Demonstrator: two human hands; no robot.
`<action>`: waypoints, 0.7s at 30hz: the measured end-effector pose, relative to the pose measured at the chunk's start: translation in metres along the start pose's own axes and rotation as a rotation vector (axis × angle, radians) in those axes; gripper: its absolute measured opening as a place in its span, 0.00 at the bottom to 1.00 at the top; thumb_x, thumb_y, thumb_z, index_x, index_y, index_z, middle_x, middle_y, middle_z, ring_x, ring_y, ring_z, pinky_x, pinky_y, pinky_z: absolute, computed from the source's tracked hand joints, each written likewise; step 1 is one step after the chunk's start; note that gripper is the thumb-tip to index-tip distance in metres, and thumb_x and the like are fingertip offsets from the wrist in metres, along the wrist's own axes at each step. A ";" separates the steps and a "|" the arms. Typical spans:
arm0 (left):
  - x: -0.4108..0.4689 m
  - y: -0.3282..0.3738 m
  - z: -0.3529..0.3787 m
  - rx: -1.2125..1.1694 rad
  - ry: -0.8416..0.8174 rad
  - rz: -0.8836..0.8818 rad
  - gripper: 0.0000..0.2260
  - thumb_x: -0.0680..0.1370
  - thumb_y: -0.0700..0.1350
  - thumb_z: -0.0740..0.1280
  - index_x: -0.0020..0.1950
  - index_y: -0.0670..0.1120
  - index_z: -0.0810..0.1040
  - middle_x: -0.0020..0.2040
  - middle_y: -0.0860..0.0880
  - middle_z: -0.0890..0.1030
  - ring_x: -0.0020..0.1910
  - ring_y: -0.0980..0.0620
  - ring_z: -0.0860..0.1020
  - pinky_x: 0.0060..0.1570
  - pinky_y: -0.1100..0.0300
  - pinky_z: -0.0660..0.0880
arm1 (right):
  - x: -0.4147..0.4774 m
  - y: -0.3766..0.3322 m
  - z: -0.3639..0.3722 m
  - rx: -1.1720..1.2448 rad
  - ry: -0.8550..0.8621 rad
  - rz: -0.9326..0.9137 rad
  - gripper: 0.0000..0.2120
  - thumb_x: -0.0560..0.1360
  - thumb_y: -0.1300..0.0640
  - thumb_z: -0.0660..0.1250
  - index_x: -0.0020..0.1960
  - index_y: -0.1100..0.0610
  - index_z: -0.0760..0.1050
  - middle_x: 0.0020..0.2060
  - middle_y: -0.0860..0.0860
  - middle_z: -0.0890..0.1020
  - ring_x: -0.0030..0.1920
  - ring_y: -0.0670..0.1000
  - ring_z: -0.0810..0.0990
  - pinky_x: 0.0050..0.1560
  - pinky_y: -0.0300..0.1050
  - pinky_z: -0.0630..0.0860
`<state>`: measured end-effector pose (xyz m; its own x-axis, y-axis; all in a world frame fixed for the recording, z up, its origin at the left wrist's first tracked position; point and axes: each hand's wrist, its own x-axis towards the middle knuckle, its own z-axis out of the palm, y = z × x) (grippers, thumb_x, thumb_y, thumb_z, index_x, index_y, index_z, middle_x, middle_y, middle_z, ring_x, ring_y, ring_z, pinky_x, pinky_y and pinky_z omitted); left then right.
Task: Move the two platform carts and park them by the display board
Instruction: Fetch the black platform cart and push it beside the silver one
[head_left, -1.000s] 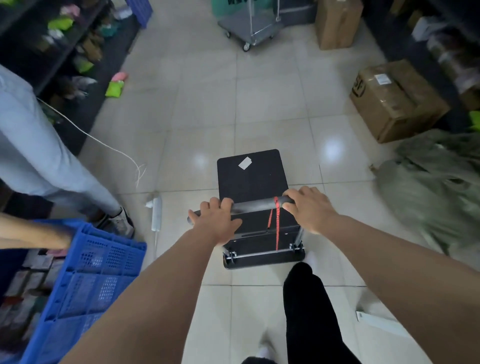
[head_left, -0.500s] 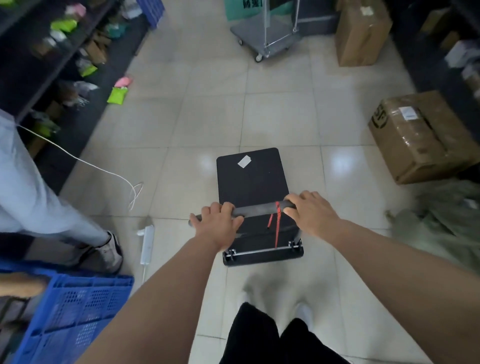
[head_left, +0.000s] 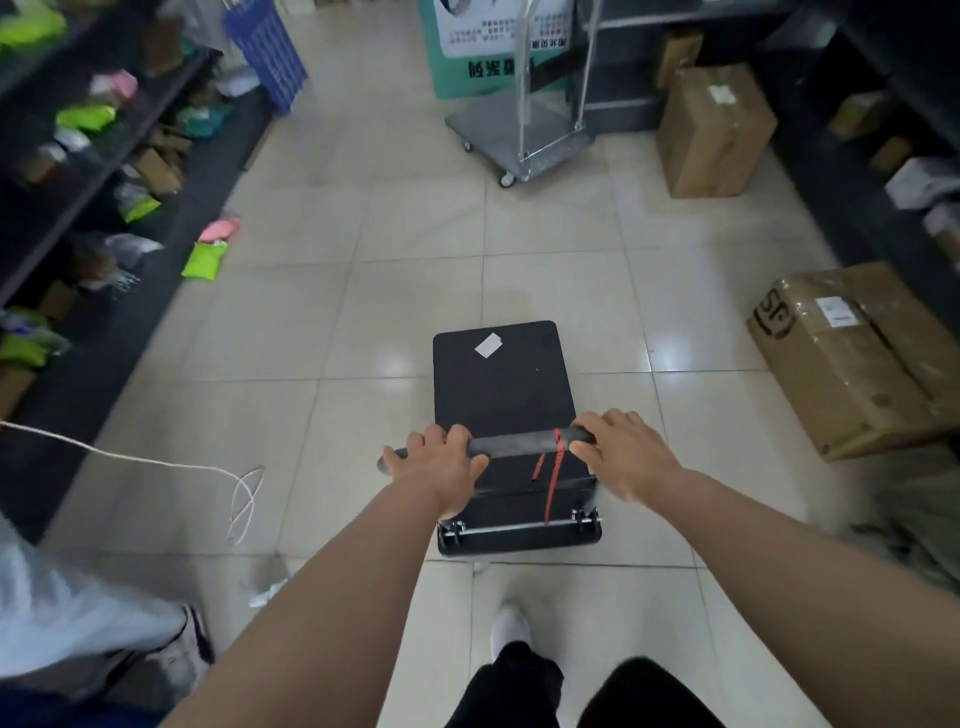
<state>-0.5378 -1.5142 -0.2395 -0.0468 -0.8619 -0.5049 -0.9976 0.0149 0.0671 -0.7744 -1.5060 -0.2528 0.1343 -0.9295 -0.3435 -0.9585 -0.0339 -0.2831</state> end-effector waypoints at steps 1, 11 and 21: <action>0.016 -0.002 -0.010 -0.001 -0.013 -0.001 0.17 0.80 0.58 0.50 0.65 0.52 0.65 0.65 0.46 0.69 0.64 0.43 0.66 0.66 0.37 0.59 | 0.018 -0.001 -0.006 0.009 -0.021 0.008 0.16 0.79 0.45 0.53 0.65 0.48 0.66 0.57 0.54 0.74 0.59 0.57 0.70 0.59 0.50 0.67; 0.169 -0.001 -0.101 0.024 -0.013 0.002 0.17 0.80 0.58 0.50 0.64 0.51 0.65 0.64 0.45 0.69 0.65 0.43 0.66 0.68 0.39 0.58 | 0.187 0.013 -0.064 -0.017 0.003 -0.036 0.16 0.80 0.45 0.51 0.63 0.50 0.66 0.54 0.56 0.75 0.55 0.57 0.71 0.55 0.49 0.68; 0.335 0.036 -0.202 0.005 -0.008 -0.076 0.17 0.81 0.57 0.51 0.65 0.50 0.65 0.65 0.45 0.69 0.64 0.43 0.66 0.67 0.43 0.60 | 0.381 0.057 -0.150 -0.011 -0.044 -0.112 0.16 0.80 0.44 0.50 0.64 0.50 0.64 0.55 0.56 0.74 0.56 0.57 0.70 0.56 0.50 0.68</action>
<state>-0.5796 -1.9047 -0.2318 0.0285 -0.8567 -0.5151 -0.9986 -0.0477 0.0242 -0.8159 -1.9175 -0.2654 0.2518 -0.9026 -0.3491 -0.9395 -0.1414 -0.3121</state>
